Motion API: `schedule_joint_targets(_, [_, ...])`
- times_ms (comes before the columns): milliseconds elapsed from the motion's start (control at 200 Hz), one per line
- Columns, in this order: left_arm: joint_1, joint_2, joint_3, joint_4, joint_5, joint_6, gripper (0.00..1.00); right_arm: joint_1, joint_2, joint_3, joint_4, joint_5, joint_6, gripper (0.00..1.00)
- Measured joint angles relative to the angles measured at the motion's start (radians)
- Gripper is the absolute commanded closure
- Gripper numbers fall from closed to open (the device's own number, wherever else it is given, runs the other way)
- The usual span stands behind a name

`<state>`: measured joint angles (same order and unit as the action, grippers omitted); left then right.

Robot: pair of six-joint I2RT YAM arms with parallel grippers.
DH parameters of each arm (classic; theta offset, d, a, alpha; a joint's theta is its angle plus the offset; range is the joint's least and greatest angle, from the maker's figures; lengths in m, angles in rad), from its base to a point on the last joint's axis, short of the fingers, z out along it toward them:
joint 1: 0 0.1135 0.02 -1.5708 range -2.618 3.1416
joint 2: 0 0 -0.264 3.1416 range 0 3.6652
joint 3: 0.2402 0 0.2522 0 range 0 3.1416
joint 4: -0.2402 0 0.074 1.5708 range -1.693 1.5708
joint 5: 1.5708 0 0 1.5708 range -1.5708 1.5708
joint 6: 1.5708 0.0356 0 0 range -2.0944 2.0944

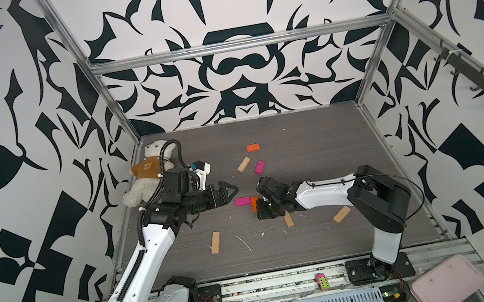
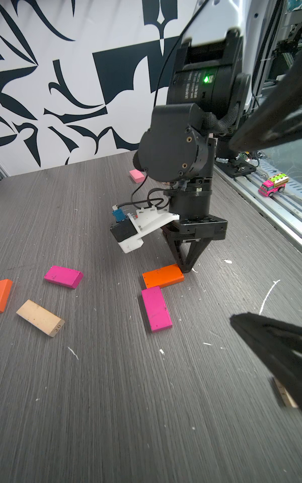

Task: Assemble the letter p with building blocks
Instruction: Assemble the building block at the center of the board.

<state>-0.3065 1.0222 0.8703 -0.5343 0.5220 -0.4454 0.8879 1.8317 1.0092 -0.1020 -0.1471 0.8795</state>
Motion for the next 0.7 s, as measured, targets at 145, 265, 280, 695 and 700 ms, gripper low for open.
schedule_joint_targets(145, [0.0,0.0,0.0,0.0,0.0,0.0,0.01,0.0,0.004,0.005,0.002,0.005,0.002,1.0])
schedule_joint_targets(265, [0.0,0.0,0.0,0.0,0.001,0.0,0.01,0.0,0.006,0.006,0.002,0.005,0.002,1.0])
schedule_joint_targets(280, [0.0,0.0,0.0,0.0,0.001,0.0,0.01,0.0,0.006,0.007,0.002,0.005,0.002,1.0])
schedule_joint_targets(695, [0.0,0.0,0.0,0.0,0.003,0.0,0.01,0.0,0.023,0.024,0.011,0.004,0.009,1.0])
schedule_joint_targets(700, [0.0,0.0,0.0,0.0,0.003,0.0,0.01,0.0,0.023,0.024,0.011,0.004,0.009,1.0])
